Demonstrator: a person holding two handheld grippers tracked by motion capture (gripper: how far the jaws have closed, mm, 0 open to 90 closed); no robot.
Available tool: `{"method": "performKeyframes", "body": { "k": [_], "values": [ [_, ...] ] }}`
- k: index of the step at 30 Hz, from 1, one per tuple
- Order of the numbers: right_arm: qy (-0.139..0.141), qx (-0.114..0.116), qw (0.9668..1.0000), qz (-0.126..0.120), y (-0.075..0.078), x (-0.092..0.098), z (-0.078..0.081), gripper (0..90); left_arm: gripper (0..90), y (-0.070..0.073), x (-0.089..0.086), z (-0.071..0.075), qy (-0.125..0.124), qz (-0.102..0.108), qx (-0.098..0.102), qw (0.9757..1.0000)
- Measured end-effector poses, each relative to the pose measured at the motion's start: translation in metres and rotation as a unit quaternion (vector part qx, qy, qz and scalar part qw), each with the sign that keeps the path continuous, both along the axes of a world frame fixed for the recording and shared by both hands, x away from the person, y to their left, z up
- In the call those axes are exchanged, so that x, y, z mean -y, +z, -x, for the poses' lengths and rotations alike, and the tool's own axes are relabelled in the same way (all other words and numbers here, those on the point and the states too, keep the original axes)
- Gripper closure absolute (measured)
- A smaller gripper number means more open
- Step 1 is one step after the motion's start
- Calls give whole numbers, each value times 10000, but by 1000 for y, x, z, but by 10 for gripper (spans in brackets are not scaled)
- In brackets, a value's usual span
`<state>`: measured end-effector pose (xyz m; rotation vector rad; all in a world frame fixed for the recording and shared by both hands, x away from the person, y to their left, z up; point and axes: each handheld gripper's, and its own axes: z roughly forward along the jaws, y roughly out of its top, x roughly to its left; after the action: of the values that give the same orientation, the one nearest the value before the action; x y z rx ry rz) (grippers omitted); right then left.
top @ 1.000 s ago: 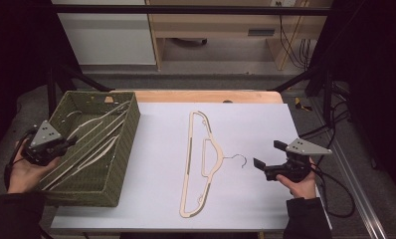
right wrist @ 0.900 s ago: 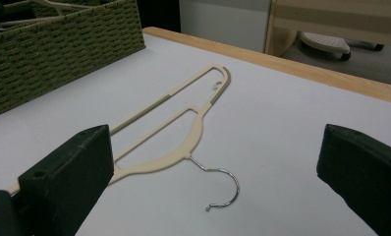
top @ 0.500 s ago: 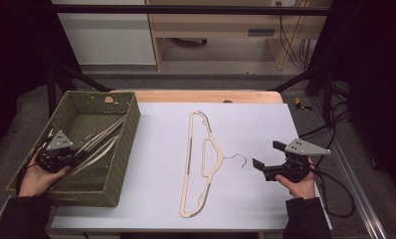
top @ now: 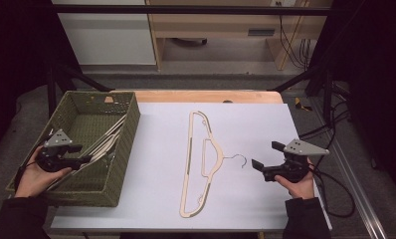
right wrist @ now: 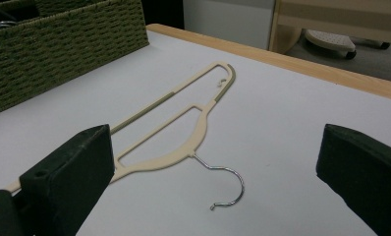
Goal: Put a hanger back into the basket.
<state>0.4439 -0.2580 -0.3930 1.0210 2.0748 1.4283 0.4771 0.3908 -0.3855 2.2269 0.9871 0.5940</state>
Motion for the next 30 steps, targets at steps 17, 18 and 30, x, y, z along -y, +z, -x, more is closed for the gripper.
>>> {"method": "performKeyframes", "body": {
  "k": [17,18,30],
  "values": [
    [-1,70,10000,-48,-1,-2,-1,23,197,51,55,32,56,1505,1366,9791],
    [-4,60,10000,-46,-1,-2,-1,23,180,52,60,34,9,1553,1393,9780],
    [66,46,10000,34,-6,-8,-4,45,107,42,153,51,-321,1966,1401,9699]
  ]
}}
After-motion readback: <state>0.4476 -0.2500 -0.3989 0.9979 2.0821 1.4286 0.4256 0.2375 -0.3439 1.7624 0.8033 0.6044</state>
